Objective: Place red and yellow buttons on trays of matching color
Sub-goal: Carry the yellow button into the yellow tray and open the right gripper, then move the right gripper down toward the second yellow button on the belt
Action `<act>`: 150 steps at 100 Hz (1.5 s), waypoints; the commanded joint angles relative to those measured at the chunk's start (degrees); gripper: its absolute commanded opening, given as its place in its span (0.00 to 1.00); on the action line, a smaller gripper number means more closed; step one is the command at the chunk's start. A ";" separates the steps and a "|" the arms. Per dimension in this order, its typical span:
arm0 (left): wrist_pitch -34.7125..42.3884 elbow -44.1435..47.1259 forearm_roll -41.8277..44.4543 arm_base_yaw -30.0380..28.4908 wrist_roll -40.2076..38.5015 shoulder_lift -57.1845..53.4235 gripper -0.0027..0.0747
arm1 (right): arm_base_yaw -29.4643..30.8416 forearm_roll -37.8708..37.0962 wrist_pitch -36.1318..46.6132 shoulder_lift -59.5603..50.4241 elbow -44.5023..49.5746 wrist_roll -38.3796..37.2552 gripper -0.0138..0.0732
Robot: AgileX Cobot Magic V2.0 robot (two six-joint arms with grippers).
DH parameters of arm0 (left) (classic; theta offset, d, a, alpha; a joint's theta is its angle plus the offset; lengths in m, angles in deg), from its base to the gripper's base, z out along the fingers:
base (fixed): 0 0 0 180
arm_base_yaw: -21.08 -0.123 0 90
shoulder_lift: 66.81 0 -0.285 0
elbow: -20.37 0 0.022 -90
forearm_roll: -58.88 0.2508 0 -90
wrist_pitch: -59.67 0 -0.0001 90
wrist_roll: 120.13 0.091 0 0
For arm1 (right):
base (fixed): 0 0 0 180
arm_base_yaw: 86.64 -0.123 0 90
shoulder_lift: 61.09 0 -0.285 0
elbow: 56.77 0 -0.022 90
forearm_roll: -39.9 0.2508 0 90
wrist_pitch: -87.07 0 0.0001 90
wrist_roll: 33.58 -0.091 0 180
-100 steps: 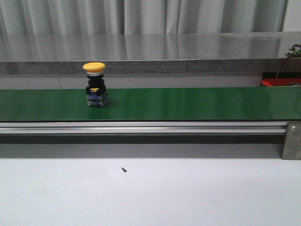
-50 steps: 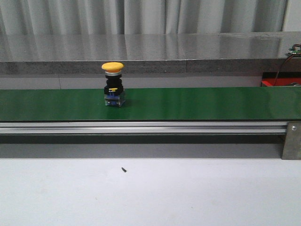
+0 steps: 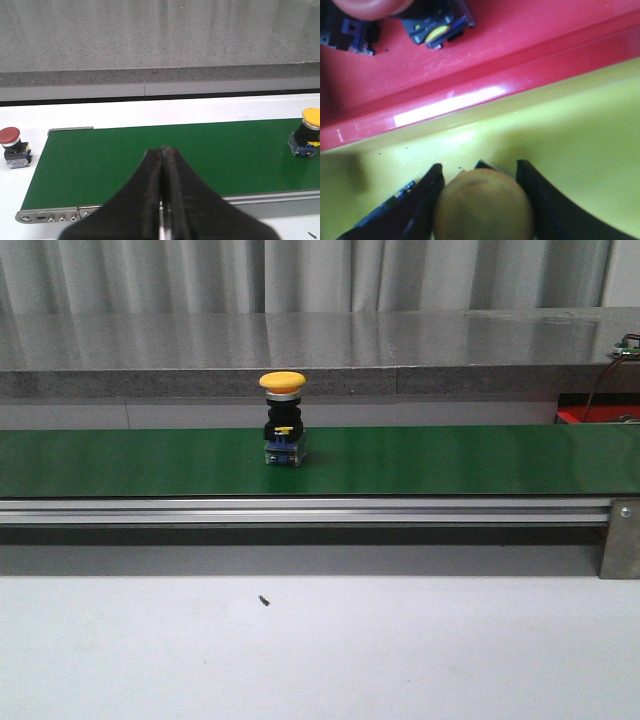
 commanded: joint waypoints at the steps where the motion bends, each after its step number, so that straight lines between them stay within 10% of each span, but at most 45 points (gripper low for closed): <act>1: 3.49 -1.43 -1.67 0.34 0.10 -0.04 0.01 | 0.24 1.83 0.70 -2.91 -1.30 0.17 0.59; 18: 3.49 -1.43 -1.67 0.34 0.10 -0.04 0.01 | 0.24 2.31 -0.74 -3.73 -1.30 0.17 0.81; 47: 3.49 -1.43 -1.67 0.34 0.10 -0.04 0.01 | -1.61 4.38 -1.88 -12.55 -1.30 0.88 0.82; 106: 3.49 -1.43 -1.67 0.34 0.10 -0.04 0.01 | -37.17 5.28 -3.55 -22.49 -1.30 12.25 0.82; 150: 3.49 -1.43 -1.67 0.34 0.10 -0.04 0.01 | -47.60 5.03 2.14 -12.96 -6.56 12.42 0.82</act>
